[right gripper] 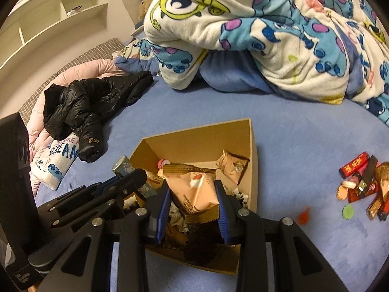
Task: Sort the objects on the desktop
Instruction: 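Open both tools to drop the items into the box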
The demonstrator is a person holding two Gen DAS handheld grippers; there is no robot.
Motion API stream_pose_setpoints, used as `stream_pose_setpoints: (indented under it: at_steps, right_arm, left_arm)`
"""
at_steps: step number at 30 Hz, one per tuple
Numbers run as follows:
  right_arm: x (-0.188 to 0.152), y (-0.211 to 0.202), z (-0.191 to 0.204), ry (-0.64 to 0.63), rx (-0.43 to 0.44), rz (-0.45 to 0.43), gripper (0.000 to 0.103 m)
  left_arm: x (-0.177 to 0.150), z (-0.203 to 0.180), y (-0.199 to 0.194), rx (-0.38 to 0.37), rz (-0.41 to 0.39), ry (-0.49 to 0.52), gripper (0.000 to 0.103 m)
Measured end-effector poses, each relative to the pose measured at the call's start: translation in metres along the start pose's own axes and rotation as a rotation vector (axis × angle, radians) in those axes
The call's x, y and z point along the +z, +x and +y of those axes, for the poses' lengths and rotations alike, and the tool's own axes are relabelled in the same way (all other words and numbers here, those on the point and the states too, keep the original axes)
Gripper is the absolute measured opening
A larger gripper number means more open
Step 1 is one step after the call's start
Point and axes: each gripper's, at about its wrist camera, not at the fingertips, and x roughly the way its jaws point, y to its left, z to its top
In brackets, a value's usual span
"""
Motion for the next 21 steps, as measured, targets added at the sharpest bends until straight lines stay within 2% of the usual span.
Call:
stream_pose_setpoints:
  at_steps: [6, 8, 10, 12, 17, 21]
  right_arm:
    - [-0.002, 0.007, 0.002, -0.014, -0.034, 0.012, 0.038]
    - [-0.002, 0.007, 0.001, -0.015, -0.034, 0.013, 0.041]
    - [-0.002, 0.007, 0.0, -0.013, -0.033, 0.01, 0.046]
    - [-0.001, 0.005, -0.002, 0.002, -0.016, 0.002, 0.049]
    - [0.002, -0.002, -0.004, 0.021, -0.002, -0.026, 0.069]
    - [0.005, -0.01, -0.007, 0.046, 0.021, -0.057, 0.078]
  left_arm:
    - [-0.005, 0.003, 0.006, 0.047, 0.016, -0.002, 0.015]
    - [-0.005, 0.007, 0.003, 0.06, 0.001, -0.012, 0.021]
    - [-0.003, 0.011, 0.0, 0.083, -0.012, -0.03, 0.044]
    - [-0.002, 0.017, -0.005, 0.082, -0.032, -0.048, 0.051]
    - [0.003, 0.022, -0.014, 0.087, -0.06, -0.066, 0.061]
    - [0.006, 0.019, -0.019, 0.09, -0.075, -0.049, 0.072]
